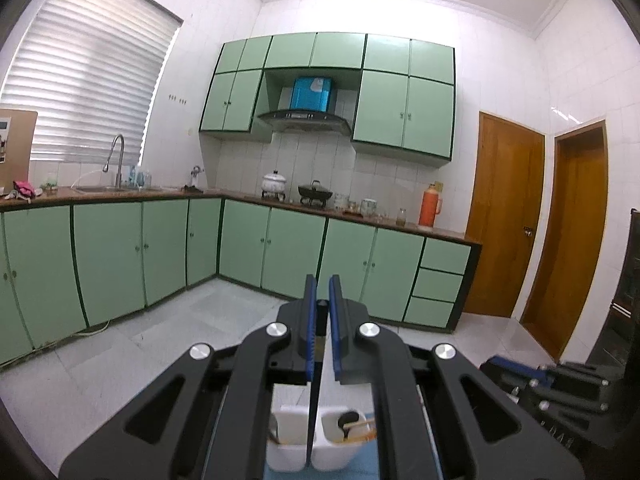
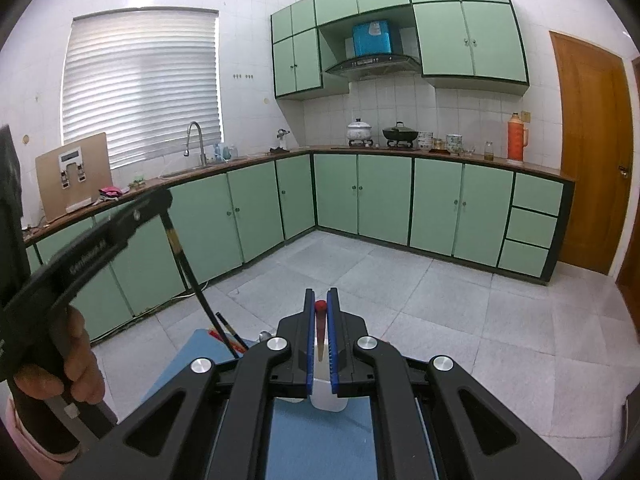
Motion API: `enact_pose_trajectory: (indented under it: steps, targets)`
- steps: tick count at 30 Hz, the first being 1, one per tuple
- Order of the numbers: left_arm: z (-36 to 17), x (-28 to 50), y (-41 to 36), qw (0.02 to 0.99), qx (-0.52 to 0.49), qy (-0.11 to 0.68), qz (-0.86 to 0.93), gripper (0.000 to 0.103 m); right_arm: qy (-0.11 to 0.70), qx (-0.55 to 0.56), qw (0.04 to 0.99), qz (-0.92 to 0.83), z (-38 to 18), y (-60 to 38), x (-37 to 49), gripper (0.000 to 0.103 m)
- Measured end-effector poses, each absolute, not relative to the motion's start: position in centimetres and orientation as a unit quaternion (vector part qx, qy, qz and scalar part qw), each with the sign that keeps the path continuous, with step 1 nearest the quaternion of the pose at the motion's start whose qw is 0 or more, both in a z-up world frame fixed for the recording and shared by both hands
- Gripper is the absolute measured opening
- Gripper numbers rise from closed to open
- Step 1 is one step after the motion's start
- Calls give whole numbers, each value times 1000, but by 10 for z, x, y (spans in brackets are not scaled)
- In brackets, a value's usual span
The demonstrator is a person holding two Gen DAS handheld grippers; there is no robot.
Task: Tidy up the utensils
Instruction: 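Lower both chopsticks into the white holder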
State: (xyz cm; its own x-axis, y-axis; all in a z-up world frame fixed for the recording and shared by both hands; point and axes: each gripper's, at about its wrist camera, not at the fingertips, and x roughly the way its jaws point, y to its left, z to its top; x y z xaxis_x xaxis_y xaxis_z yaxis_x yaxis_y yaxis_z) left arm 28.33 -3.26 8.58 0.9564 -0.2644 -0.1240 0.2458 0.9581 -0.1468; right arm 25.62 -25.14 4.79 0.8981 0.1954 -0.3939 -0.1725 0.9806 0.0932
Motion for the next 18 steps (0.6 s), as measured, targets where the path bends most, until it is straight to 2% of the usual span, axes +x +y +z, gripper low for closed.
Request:
enact_pose_trajectory:
  steps: [9, 18]
  targets:
    - [62, 326, -49, 989, -61, 56, -121, 5, 245, 11, 966, 84, 24, -244, 301, 6]
    - [11, 365, -52, 985, -48, 124, -110, 5, 287, 8, 955, 79, -14, -240, 329, 6]
